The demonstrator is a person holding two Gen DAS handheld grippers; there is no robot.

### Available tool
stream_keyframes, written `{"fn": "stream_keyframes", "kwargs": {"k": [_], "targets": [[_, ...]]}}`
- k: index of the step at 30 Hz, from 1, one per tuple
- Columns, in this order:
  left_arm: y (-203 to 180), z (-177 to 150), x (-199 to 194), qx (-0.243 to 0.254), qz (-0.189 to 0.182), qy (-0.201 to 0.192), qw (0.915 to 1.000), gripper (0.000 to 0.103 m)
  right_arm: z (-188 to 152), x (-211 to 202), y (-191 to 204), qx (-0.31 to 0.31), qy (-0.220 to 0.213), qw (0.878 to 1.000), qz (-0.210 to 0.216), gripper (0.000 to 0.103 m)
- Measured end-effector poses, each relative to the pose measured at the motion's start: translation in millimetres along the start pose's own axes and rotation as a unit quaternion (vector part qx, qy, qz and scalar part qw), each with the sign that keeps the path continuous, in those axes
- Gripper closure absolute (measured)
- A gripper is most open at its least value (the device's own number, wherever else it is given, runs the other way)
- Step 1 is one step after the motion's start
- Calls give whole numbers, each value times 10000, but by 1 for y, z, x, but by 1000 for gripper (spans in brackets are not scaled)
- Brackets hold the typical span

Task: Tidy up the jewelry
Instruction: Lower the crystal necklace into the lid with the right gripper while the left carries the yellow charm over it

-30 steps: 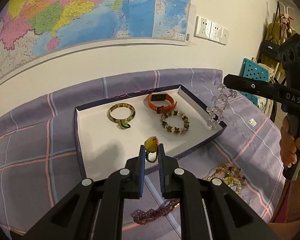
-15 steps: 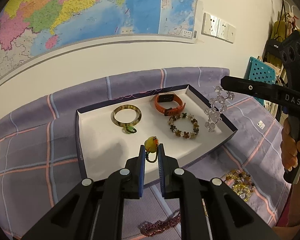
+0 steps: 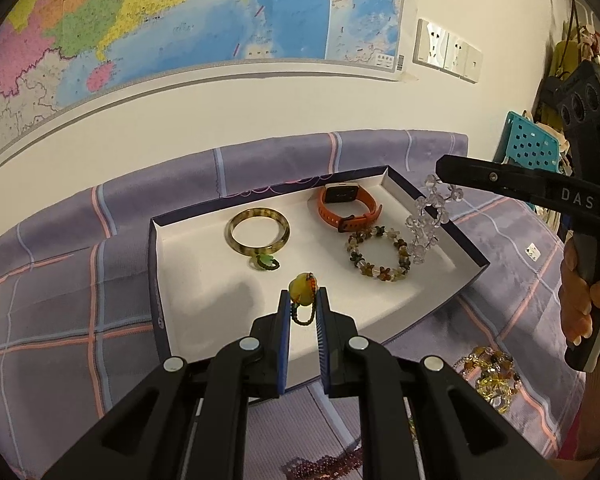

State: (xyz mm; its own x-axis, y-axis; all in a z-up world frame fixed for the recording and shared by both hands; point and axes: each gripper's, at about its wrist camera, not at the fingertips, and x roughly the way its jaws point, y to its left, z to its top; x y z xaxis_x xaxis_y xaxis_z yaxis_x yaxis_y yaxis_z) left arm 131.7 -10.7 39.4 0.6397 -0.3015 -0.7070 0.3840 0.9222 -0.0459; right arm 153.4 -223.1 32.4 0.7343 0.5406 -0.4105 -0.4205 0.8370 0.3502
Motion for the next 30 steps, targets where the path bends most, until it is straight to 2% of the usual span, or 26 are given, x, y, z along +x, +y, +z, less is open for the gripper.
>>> {"fn": "stream_keyframes", "kwargs": {"k": [30], "targets": [[8,7,28,-111,145,259,9995,92,7,31,-8,145,150,9997,93,93]]}}
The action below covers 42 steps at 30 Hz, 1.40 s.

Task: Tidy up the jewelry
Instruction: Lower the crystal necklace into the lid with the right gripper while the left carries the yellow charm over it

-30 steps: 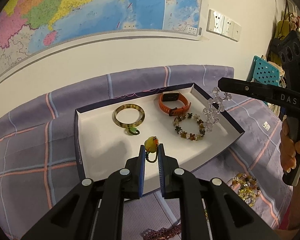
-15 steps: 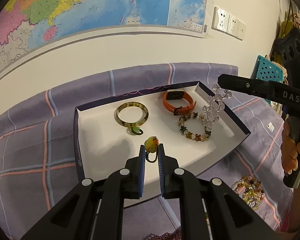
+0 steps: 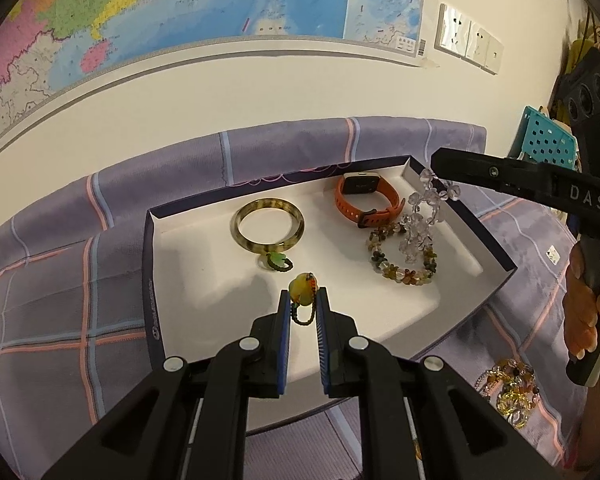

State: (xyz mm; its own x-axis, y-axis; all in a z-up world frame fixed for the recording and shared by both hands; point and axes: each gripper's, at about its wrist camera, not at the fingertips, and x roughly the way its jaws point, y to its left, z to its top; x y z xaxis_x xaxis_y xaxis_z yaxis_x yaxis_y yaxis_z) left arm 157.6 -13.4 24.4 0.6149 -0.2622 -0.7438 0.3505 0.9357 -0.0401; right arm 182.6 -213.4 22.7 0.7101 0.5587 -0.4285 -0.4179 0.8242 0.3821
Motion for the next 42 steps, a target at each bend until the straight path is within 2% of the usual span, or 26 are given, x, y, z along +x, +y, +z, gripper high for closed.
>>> {"fn": "stream_keyframes", "kwargs": {"k": [32,42], "targets": [[0,8,22,-15,195,198,9996,92,3,19,5,20,97,9999,138,93],[1,7,37,-27,227,350,9991,92,-1,29,-5,122,277,9995,53,93]]}}
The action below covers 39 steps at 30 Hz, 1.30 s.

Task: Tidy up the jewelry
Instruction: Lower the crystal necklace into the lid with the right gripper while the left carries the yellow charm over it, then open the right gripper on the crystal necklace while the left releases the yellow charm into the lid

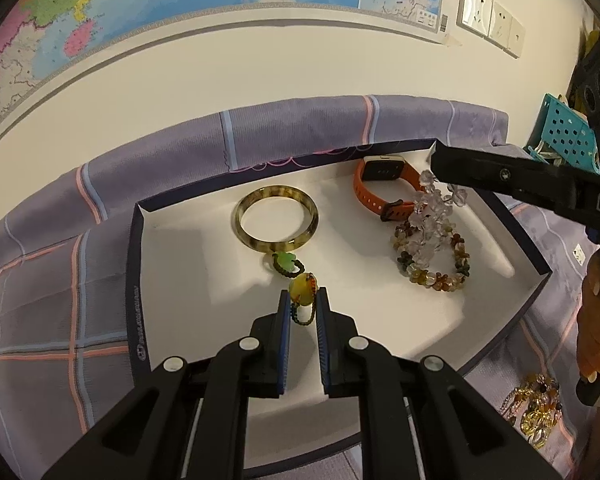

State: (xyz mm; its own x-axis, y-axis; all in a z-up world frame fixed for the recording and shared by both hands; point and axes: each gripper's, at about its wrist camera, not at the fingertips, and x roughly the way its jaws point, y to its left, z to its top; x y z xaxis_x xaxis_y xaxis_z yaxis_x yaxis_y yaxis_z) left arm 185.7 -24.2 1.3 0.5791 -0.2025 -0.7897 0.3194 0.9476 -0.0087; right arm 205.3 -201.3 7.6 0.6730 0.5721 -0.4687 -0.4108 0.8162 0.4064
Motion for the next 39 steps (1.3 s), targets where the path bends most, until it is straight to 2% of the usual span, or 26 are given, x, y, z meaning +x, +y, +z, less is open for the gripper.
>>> {"fn": "stream_keyframes", "kwargs": {"k": [12,23,25,29,33,35,39], "targets": [[-3,-1,14,47,107,167,9998,92,-7,13,-13,122,278,9994,-139,93],[-5,0,15,74,160,164,9997,90,-11,20,-16,125,500,9983,-271,90],[-6,0,16,99,185,160,9997,81,-12,19,-18,152,482,9983,-305,89],[-9,0,13,156,261,85,9995,73,-13,12,-20,159,456,9982,-367,85],[-8,-1,6,158,297,-45,9994,60,-17,8,-20,69,457,9980,-437,82],[-8,-2,0,164,293,-112,9994,60,-19,5,-21,77,442,9980,-449,77],[-10,-5,-14,163,316,-289,9989,53,-23,-5,-21,72,366,9982,-471,77]]}}
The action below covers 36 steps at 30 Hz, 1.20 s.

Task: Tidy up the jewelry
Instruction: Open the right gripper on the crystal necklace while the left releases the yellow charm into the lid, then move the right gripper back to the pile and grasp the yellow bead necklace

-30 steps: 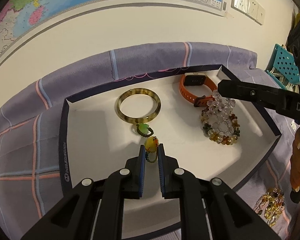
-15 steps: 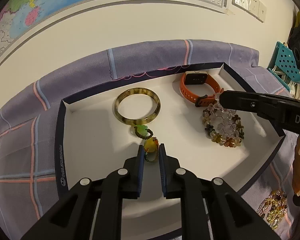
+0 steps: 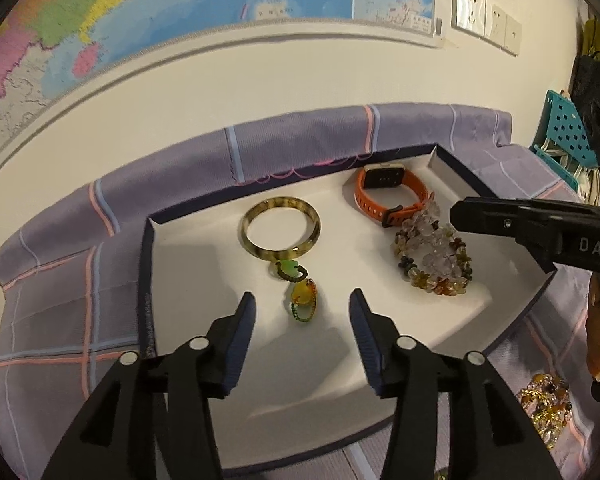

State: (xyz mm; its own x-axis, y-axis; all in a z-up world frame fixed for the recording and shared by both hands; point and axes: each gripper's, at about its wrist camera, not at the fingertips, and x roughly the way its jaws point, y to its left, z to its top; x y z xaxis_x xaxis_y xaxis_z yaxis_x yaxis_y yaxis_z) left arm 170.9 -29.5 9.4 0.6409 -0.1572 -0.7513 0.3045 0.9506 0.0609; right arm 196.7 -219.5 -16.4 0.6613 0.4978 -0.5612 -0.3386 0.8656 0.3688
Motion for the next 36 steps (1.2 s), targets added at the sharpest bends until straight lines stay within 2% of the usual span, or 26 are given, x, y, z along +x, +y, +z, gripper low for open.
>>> {"fn": "stream_keyframes", "kwargs": {"k": [1,4,6,10,12,15,19,22,26,33,34,36], "targets": [[0,-1,-4,-5,17,-34,10000,51,-1,-3,0,-7,-14,10000,8,76],[0,-4,-15,-49,6,-133,9999,45,-5,-11,3,-39,-77,10000,24,64],[0,-6,-21,-65,18,-185,9998,45,-9,-17,6,-92,-113,9999,17,63],[0,-12,-34,-117,-3,-258,9996,37,-17,-30,13,-165,-196,9997,65,61],[0,-16,-40,-156,-25,-290,9995,33,-22,-40,17,-231,-258,9994,81,57],[1,-23,-49,-150,-6,-336,9993,33,-29,-53,25,-353,-334,9988,82,52],[9,-36,-65,-280,-87,-443,9986,26,-42,-67,35,-537,-364,9978,105,44],[14,-48,-76,-316,-122,-470,9983,26,-58,-75,41,-701,-271,9971,141,42],[16,-66,-82,-232,-122,-392,9989,26,-82,-81,41,-857,-73,9963,-23,41],[17,-94,-82,-215,-262,-180,9993,26,-120,-85,30,-813,262,9962,-195,40],[16,-96,-82,-200,-264,-155,9993,26,-124,-84,29,-807,307,9961,-197,38],[13,-101,-80,-168,-298,-90,9994,26,-135,-79,28,-813,445,9951,-333,25]]}}
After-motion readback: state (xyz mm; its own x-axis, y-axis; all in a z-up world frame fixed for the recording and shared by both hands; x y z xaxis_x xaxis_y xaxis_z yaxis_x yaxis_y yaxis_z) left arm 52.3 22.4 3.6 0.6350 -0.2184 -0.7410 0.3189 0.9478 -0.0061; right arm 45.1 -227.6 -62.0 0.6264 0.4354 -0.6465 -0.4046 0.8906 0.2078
